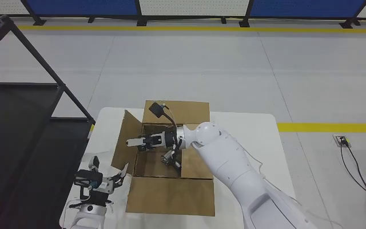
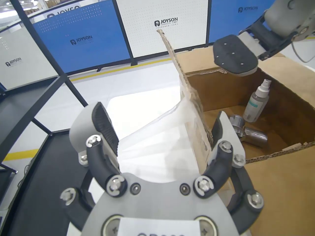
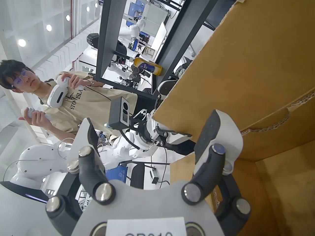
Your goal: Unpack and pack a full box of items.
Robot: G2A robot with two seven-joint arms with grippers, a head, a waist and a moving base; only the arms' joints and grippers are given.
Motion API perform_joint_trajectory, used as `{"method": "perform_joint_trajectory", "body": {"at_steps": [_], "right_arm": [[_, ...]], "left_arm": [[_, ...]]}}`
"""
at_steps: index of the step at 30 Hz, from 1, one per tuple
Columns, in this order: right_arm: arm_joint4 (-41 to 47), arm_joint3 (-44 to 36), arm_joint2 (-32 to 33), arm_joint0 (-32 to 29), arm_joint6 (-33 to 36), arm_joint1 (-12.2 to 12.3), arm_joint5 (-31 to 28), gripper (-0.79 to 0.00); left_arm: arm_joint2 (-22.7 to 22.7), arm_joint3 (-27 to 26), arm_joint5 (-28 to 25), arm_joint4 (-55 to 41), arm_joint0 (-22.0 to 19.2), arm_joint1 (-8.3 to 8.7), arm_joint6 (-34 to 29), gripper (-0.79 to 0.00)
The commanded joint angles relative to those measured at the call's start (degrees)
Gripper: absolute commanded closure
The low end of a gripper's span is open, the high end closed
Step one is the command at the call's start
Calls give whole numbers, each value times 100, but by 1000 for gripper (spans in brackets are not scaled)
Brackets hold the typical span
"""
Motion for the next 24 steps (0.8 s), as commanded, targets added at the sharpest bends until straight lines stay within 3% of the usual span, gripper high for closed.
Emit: {"method": "perform_joint_trajectory", "body": {"at_steps": [1, 9, 24], "right_arm": [[-32, -40, 15, -1, -62, 50, -63, -785], [-104, -223, 102, -63, -256, 278, -257, -785], [-406, -766, 150, -381, -429, 678, -429, -785]], "left_arm": [[-77, -3, -140, -193, 55, 3, -117, -785], [-303, 70, -183, -380, 170, 9, -356, -785], [-322, 134, -108, -322, 143, 5, -545, -785]]}}
